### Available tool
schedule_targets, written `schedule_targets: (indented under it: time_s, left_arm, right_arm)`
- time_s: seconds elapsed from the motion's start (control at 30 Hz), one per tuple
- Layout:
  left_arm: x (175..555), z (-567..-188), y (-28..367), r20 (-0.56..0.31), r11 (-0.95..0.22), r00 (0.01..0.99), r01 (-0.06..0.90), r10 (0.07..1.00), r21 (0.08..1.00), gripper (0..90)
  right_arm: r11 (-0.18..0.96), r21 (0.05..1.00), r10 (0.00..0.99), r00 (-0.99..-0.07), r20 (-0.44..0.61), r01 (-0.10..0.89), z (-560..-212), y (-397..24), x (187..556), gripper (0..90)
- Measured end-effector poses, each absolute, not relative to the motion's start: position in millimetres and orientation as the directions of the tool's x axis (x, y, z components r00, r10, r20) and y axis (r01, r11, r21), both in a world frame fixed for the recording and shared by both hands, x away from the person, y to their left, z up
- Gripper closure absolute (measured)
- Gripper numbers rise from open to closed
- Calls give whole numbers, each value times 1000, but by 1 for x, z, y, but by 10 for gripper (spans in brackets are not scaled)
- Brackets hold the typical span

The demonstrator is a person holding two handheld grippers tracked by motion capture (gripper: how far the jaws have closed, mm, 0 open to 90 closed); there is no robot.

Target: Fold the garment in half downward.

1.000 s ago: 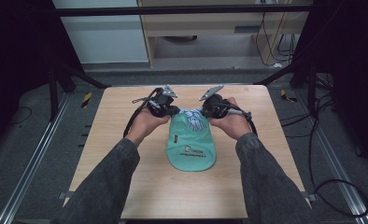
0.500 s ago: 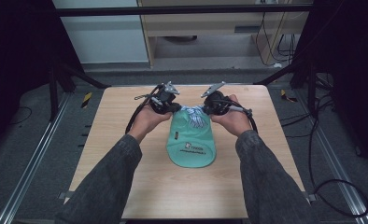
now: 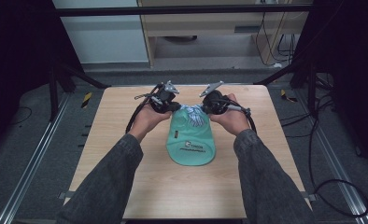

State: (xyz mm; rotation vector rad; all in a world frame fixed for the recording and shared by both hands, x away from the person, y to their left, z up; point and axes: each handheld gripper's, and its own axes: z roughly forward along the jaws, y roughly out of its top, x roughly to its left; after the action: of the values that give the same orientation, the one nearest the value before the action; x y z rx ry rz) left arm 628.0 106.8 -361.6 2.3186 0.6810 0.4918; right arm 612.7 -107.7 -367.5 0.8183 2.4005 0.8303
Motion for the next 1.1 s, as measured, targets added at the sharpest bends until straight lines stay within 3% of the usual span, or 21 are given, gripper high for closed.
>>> schedule_targets:
  time_s: [0.73,1.1]
  left_arm:
    - [628,-356,101,176,-643,794,317,582,697,853]
    - [608,-362,103,221,-674,805,272,551,687,852]
  right_arm:
    - [636,672,673,-699,-241,380,-364,-112,615,849]
    - [644,678,657,-711,-251,355,-373,-113,596,849]
